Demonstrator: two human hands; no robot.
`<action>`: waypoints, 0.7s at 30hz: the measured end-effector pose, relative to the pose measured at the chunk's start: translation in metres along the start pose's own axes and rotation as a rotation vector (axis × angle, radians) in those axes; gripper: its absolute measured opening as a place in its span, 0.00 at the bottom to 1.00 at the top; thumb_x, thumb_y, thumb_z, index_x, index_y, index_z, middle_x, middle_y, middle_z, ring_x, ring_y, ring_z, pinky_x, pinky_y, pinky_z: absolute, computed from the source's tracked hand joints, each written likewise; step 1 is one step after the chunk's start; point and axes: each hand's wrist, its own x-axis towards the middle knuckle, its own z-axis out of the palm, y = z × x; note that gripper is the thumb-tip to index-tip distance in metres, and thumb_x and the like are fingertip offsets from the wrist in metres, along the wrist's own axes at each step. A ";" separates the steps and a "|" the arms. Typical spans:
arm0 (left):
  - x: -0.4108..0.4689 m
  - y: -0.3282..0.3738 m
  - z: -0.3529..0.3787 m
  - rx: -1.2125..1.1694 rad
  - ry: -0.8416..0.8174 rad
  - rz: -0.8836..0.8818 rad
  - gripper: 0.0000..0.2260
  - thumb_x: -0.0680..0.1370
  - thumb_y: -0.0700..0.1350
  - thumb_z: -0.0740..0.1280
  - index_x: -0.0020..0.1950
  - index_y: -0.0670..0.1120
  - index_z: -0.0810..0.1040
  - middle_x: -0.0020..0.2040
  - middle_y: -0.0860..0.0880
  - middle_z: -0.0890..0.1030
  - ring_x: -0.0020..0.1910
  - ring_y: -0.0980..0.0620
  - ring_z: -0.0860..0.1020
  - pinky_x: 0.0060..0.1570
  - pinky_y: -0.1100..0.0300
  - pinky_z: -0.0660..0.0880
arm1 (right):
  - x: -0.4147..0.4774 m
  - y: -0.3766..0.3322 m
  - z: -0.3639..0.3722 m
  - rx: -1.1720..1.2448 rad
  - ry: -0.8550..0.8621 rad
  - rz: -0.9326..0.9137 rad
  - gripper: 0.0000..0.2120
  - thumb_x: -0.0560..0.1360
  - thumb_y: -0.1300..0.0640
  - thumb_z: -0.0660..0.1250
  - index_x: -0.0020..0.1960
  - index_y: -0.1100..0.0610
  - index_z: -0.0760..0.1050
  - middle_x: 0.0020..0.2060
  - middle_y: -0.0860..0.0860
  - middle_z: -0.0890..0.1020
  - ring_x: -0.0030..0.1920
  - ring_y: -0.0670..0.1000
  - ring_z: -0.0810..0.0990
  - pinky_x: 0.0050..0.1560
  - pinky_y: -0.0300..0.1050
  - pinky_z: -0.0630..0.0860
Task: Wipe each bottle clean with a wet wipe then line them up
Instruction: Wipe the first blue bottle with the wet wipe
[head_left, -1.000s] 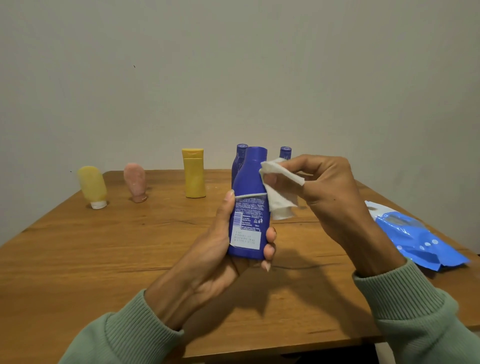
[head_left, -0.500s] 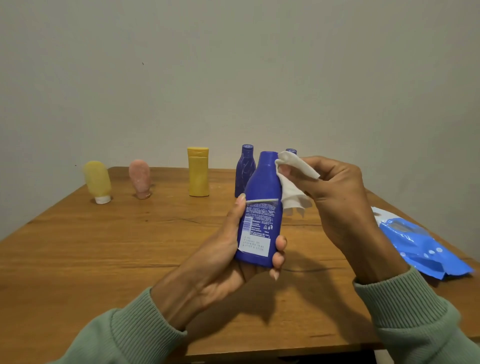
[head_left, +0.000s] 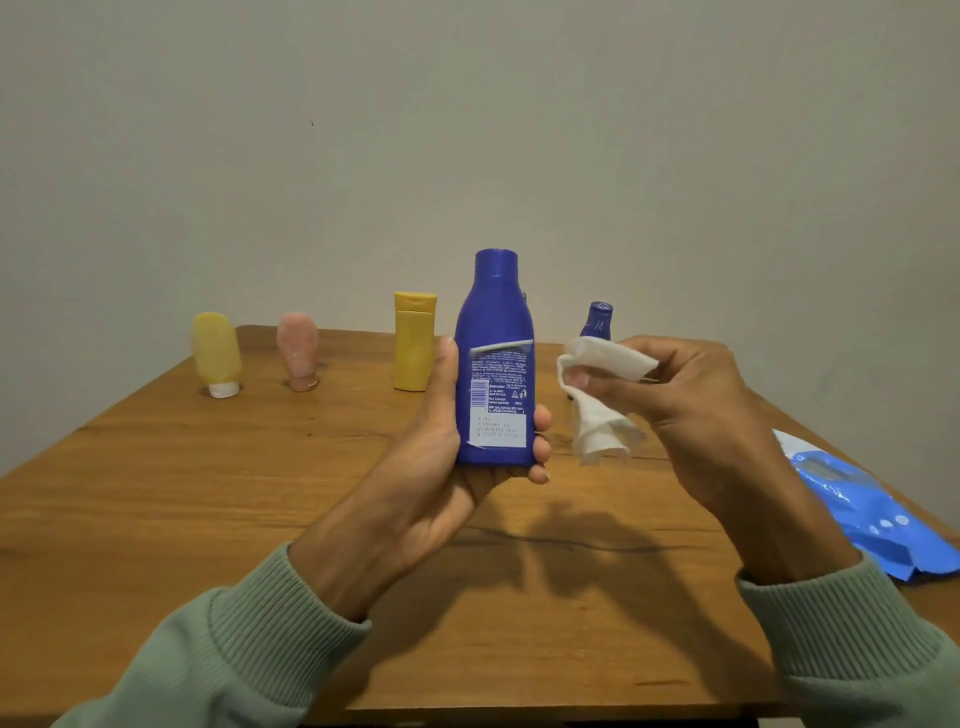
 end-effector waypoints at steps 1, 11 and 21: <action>0.001 0.001 -0.002 0.024 0.023 0.017 0.32 0.77 0.66 0.50 0.64 0.41 0.72 0.41 0.41 0.79 0.37 0.47 0.78 0.37 0.54 0.78 | 0.001 -0.001 -0.003 -0.012 0.030 -0.017 0.13 0.60 0.51 0.73 0.43 0.53 0.80 0.33 0.44 0.83 0.35 0.41 0.81 0.31 0.33 0.76; 0.000 -0.005 -0.003 0.198 0.162 0.040 0.16 0.81 0.57 0.54 0.57 0.50 0.77 0.50 0.43 0.84 0.50 0.47 0.83 0.51 0.49 0.80 | -0.015 -0.006 0.019 -0.080 -0.151 -0.116 0.08 0.63 0.55 0.75 0.42 0.55 0.82 0.39 0.46 0.84 0.41 0.45 0.83 0.36 0.34 0.77; 0.005 -0.008 -0.005 0.312 0.178 0.128 0.16 0.76 0.58 0.61 0.59 0.52 0.76 0.53 0.46 0.84 0.51 0.47 0.83 0.49 0.55 0.81 | -0.015 0.004 0.029 -0.368 -0.108 -0.300 0.13 0.67 0.57 0.75 0.43 0.41 0.77 0.42 0.36 0.80 0.47 0.37 0.79 0.42 0.27 0.75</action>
